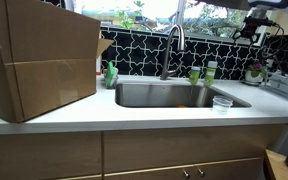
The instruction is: Pour some of the liquid from the bottle on the right in the sink
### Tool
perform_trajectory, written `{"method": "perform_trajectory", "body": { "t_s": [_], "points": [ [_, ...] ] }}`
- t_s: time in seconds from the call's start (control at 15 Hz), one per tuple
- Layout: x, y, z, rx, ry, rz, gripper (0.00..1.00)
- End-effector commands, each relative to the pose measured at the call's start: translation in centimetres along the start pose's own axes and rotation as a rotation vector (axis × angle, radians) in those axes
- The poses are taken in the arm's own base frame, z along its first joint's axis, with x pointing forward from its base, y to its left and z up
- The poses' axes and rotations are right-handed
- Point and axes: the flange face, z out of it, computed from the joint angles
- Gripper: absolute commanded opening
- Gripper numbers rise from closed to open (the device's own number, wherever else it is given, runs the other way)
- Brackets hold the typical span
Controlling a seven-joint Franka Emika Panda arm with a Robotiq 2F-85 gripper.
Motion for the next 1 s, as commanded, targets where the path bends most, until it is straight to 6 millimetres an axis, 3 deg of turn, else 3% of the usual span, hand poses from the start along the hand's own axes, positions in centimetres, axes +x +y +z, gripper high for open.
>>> {"method": "perform_trajectory", "body": {
  "t_s": [0.0, 0.4, 0.67, 0.93],
  "points": [
    [-0.6, -1.0, -1.3, 0.014, 0.032, -0.201, 1.0],
    [-1.5, -2.7, -2.6, 0.083, 0.057, -0.492, 1.0],
    [-1.6, -4.7, -3.7, 0.184, 0.13, -0.521, 1.0],
    [-1.8, -4.8, -3.7, 0.163, 0.124, -0.509, 1.0]
  ]
}}
